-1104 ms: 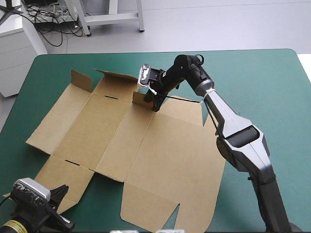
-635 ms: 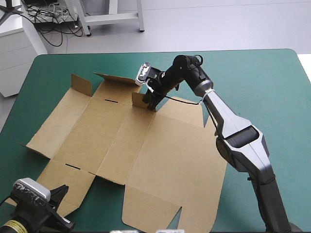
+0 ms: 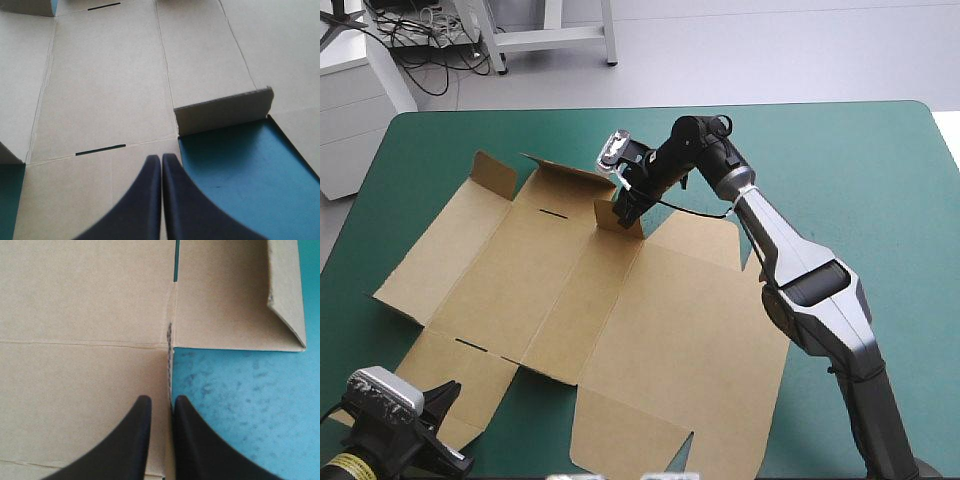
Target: Fold the box
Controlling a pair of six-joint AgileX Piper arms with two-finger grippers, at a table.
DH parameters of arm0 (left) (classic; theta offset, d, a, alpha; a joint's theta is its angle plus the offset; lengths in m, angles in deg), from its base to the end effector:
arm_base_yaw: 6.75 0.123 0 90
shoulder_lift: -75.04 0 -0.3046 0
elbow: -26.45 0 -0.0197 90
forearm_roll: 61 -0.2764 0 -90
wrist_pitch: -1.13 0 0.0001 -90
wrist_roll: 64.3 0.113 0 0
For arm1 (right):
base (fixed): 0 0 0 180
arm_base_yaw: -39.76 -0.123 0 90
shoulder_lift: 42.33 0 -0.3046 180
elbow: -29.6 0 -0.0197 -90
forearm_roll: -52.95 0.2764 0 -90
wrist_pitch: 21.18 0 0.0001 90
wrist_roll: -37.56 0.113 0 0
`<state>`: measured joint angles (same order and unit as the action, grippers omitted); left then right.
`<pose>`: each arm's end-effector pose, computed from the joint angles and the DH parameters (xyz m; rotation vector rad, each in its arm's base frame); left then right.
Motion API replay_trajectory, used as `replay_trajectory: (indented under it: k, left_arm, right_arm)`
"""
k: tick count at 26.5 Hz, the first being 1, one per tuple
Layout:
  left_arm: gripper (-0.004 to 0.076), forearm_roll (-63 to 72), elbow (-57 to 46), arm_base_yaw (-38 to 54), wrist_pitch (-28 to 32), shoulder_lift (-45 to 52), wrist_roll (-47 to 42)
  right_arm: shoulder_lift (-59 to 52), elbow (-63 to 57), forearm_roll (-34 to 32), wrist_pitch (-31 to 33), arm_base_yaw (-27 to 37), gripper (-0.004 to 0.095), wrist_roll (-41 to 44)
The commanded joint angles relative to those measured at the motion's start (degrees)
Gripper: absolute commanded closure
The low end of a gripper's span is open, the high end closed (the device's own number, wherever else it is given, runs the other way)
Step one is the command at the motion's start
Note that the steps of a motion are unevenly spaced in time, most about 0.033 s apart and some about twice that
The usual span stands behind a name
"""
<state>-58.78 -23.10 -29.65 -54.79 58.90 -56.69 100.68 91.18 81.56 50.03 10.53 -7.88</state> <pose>0.0422 -0.0218 0.2802 0.5562 2.0547 -0.2049 0.4668 0.3199 0.2795 -1.4981 2.0622 0.5720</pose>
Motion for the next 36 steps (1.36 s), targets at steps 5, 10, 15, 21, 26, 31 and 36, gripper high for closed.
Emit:
replay_trajectory:
  k: [5,10,15,21,26,31,36]
  left_arm:
    - [0.0734,0.24,1.81,-0.14,3.75,-0.76,-0.54]
    - [0.0734,0.24,1.81,-0.14,3.75,-0.76,-0.54]
    - [0.0734,0.24,1.81,-0.14,3.75,-0.76,-0.54]
    - [0.0734,0.24,1.81,-0.14,3.75,-0.76,-0.54]
    - [0.0734,0.24,1.81,-0.14,3.75,-0.76,-0.54]
    - [0.0734,0.24,1.81,-0.14,3.75,-0.76,-0.54]
    - [0.0734,0.24,1.81,-0.14,3.75,-0.76,-0.54]
  right_arm:
    - [-4.91,1.48,1.40,0.59,-0.05,0.0360,2.00]
    - [-7.44,1.48,-2.11,0.59,0.99,0.0417,2.31]
    - [-13.28,1.48,-7.87,0.59,5.69,0.0424,8.70]
    - [-19.69,1.48,-12.62,0.59,11.43,0.0643,17.74]
    - [-25.42,0.59,-22.03,0.59,14.53,0.0917,24.49]
    - [-35.06,-8.13,-30.04,0.59,16.31,0.0918,28.11]
    - [-46.35,-24.61,-41.13,0.59,16.31,0.0928,32.42]
